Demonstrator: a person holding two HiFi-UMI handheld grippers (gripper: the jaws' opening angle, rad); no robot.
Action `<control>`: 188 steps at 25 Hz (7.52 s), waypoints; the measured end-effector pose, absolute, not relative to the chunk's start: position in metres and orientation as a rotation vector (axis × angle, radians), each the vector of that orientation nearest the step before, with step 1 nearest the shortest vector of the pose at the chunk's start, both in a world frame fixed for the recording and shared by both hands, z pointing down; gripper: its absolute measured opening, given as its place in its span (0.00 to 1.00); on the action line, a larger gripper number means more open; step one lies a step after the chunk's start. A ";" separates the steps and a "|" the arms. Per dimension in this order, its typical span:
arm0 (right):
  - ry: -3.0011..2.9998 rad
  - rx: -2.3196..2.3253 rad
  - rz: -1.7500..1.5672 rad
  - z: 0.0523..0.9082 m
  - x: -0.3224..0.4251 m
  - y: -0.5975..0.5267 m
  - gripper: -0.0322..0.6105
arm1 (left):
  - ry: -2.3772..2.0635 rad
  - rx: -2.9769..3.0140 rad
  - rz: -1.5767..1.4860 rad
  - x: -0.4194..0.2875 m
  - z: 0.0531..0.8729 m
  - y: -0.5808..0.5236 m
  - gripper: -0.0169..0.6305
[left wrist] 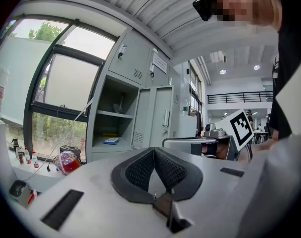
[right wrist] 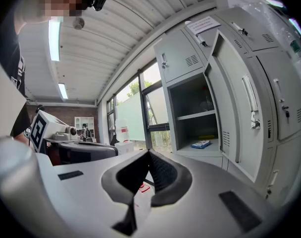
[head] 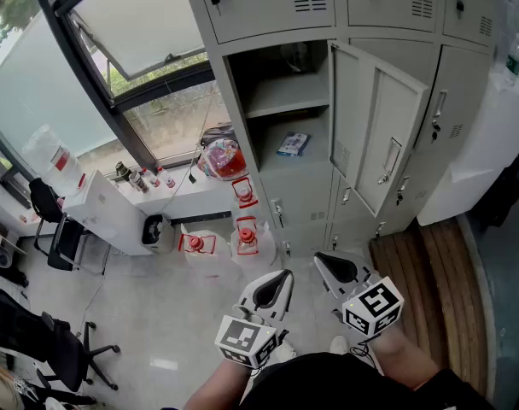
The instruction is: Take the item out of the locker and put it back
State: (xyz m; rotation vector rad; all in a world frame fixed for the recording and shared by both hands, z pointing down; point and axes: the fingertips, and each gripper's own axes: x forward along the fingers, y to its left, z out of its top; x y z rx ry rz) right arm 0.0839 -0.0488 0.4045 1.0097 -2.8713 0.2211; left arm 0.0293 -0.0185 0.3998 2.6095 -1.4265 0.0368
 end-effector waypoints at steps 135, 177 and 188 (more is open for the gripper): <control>-2.265 1.255 0.244 0.528 0.030 -0.455 0.24 | -1.286 2.604 0.035 -0.036 0.448 -0.235 0.05; -2.527 1.345 0.123 0.419 0.010 -0.185 0.23 | -1.252 2.716 0.006 -0.060 0.415 -0.070 0.05; -2.544 1.337 0.125 0.413 0.016 -0.123 0.23 | -1.239 2.715 -0.003 -0.054 0.417 -0.038 0.05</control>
